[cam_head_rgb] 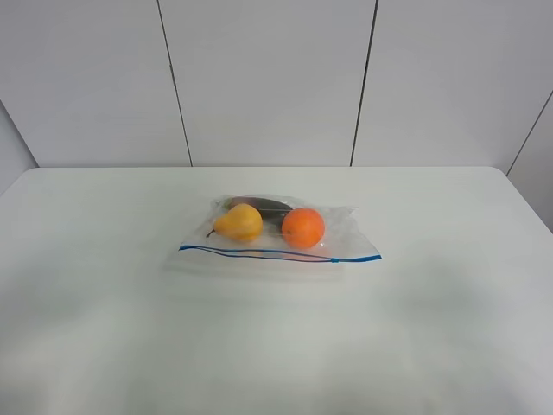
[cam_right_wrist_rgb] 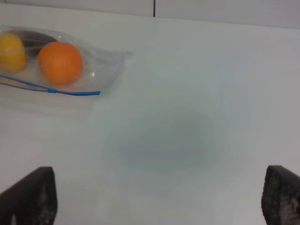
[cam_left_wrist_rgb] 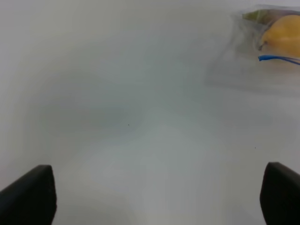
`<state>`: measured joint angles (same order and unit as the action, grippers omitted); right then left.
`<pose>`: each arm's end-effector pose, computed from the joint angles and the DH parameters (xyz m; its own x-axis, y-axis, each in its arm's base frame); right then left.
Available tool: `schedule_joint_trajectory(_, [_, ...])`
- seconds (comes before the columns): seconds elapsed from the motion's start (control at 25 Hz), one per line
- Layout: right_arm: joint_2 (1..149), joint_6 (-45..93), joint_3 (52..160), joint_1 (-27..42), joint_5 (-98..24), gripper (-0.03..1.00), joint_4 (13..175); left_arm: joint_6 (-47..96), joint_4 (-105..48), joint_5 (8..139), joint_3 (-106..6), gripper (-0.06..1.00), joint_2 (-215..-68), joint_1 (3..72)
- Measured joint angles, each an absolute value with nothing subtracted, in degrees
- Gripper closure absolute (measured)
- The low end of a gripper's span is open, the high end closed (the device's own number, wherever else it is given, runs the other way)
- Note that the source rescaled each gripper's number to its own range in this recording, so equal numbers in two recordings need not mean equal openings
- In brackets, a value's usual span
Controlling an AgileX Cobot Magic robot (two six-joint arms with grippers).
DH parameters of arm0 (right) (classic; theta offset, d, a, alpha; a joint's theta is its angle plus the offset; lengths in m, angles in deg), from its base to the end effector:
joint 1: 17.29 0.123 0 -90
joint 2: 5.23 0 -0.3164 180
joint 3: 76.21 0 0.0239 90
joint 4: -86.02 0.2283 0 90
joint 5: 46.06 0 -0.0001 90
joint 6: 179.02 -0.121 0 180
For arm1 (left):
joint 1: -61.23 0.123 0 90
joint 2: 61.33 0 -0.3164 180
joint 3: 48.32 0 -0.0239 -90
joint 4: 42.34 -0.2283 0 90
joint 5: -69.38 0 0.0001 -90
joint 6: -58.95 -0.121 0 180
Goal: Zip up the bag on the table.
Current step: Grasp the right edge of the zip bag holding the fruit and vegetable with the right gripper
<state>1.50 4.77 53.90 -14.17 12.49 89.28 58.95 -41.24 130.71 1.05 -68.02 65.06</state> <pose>-0.0276 0.0044 0.2542 -0.4202 -0.0593 -0.9055 -0.1136 0.9934 -0.0124 -0.0306 -0.0041 0.2514 -0.4585 -0.0399 -0.8878 -0.0561 0.9983 -0.0159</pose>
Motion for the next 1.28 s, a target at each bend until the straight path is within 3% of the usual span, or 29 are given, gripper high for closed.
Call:
schedule_joint_trajectory(0.4, [6.68,4.77,56.96,-14.17,12.47,-0.03,89.5,58.95,-41.24,130.71,1.05,-0.05,-68.02,65.06])
schedule_joint_trajectory(0.96, [61.36,2.47,83.84,-14.17,12.19,-0.03,96.92,58.95,-41.24,130.71,1.05,-0.05,-68.02,65.06])
schedule_joint_trajectory(1.28, [85.53,6.61,89.44,-14.17,11.53,-0.03,107.55,58.95,-41.24,130.71,1.05,-0.05,-68.02,65.06])
